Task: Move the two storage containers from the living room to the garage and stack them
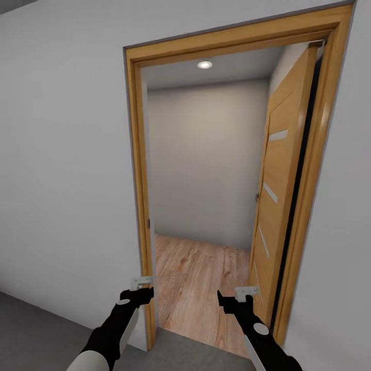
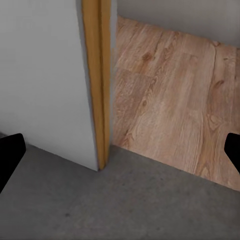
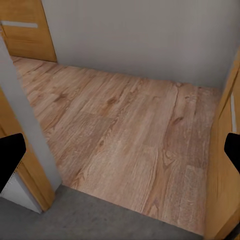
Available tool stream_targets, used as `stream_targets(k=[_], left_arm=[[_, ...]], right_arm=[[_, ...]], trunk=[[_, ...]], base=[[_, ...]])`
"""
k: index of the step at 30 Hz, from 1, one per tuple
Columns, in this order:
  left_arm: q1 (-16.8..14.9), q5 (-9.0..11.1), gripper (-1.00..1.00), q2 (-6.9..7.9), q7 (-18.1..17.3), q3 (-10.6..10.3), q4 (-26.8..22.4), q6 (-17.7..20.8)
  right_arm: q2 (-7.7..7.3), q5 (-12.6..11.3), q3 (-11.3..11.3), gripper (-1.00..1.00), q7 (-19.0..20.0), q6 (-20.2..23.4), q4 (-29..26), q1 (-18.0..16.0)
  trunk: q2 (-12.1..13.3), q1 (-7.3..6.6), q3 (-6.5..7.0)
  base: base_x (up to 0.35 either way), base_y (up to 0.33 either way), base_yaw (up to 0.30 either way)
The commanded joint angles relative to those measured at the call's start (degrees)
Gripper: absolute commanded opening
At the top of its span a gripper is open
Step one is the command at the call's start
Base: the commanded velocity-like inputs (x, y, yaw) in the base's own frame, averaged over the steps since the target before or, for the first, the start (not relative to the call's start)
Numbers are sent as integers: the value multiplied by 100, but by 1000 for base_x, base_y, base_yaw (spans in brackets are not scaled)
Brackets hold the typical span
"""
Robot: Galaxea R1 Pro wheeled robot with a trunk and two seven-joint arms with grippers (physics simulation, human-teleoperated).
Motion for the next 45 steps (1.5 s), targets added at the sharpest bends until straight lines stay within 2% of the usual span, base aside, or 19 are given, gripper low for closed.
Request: stream_targets(k=[1, 13, 23, 45], left_arm=[[0, -17, 100, -4, 0, 16, -8, 29], [0, -25, 100, -4, 0, 16, 66, 22], [0, -26, 100, 4, 15, 16, 83, 17], [0, -26, 100, -4, 16, 16, 83, 11]], right_arm=[[-3, -59, 19, 100, -28, -6, -1, -2], [-3, -59, 19, 100, -28, -13, 7, -2], [-3, -59, 19, 100, -28, -15, 9, -2], [-3, -59, 19, 100, -28, -8, 9, -2]], trunk=[[-5, 2, -3], [-5, 2, -3], [-5, 2, 4], [-5, 2, 63]], base=[[0, 269, 0], [73, 214, -58], [206, 67, -259], [8, 0, -283]])
